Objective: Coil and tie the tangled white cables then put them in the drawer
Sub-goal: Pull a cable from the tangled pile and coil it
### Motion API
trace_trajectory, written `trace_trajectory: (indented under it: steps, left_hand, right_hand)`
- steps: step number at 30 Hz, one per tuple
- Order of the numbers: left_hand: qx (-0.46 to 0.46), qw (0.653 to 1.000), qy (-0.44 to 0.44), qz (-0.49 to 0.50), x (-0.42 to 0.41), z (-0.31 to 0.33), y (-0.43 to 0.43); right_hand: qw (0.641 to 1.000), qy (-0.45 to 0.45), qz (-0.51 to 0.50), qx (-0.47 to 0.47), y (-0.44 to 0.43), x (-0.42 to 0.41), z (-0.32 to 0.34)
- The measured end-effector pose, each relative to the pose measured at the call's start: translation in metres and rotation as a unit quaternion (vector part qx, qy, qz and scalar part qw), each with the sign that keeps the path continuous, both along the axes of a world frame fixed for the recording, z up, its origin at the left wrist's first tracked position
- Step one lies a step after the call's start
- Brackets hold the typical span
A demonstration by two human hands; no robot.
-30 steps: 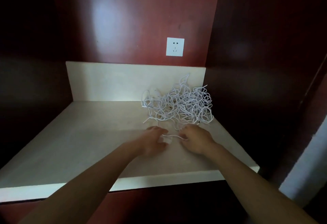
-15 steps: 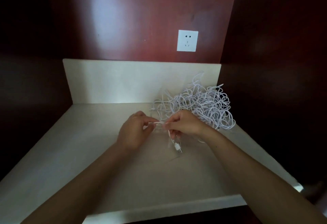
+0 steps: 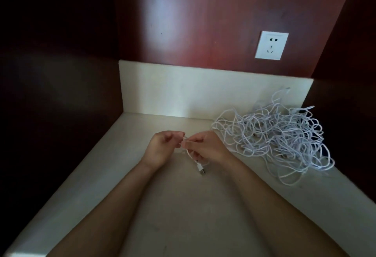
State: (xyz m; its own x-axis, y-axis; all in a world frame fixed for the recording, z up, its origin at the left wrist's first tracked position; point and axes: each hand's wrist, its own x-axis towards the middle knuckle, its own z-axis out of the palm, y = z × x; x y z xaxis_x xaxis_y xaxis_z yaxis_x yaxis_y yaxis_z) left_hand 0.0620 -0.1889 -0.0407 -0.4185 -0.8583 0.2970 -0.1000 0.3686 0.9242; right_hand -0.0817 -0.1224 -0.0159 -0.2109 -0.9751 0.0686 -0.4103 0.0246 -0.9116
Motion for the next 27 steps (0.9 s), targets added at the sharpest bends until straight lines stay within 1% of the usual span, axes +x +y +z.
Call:
trace_trajectory:
  steps: [2,5,7,9,12,15,19,21,23,24,27]
  left_hand:
    - [0.023,0.999,0.023,0.001,0.003,0.001,-0.005]
    - [0.058,0.998,0.031,0.016,0.009,-0.002,-0.014]
    - [0.07,0.997,0.032,0.023,0.013,-0.005,-0.017]
    - [0.067,0.997,0.026,0.027,0.014,-0.004,-0.017]
    - [0.079,0.996,0.036,0.025,0.013,-0.003,-0.015]
    - [0.095,0.994,0.053,0.022,0.012,-0.002,-0.015]
    - [0.076,0.997,0.022,0.024,0.013,-0.004,-0.016]
    - [0.056,0.998,-0.001,0.029,0.013,-0.007,-0.018]
    - [0.037,0.998,-0.021,0.037,0.014,-0.01,-0.02]
    - [0.025,0.998,-0.029,0.041,0.015,-0.012,-0.02]
    - [-0.006,0.998,-0.041,0.049,0.016,-0.014,-0.019]
  right_hand:
    - [0.999,0.022,0.02,-0.027,-0.006,0.007,-0.008]
    - [0.995,0.069,0.043,-0.052,-0.015,0.014,-0.017]
    - [0.994,0.073,0.014,-0.08,-0.021,0.015,-0.02]
    - [0.989,0.056,-0.04,-0.13,-0.024,0.013,-0.023]
    - [0.972,0.07,-0.11,-0.198,-0.025,0.005,-0.03]
    - [0.962,0.099,-0.125,-0.223,-0.025,-0.002,-0.035]
    - [0.955,0.138,-0.133,-0.226,-0.022,-0.007,-0.043]
    - [0.962,0.149,-0.123,-0.192,-0.023,-0.012,-0.044]
    - [0.971,0.17,-0.113,-0.121,-0.025,-0.013,-0.046]
    - [0.973,0.176,-0.108,-0.1,-0.026,-0.014,-0.047]
    - [0.974,0.177,-0.097,-0.103,-0.026,-0.013,-0.048]
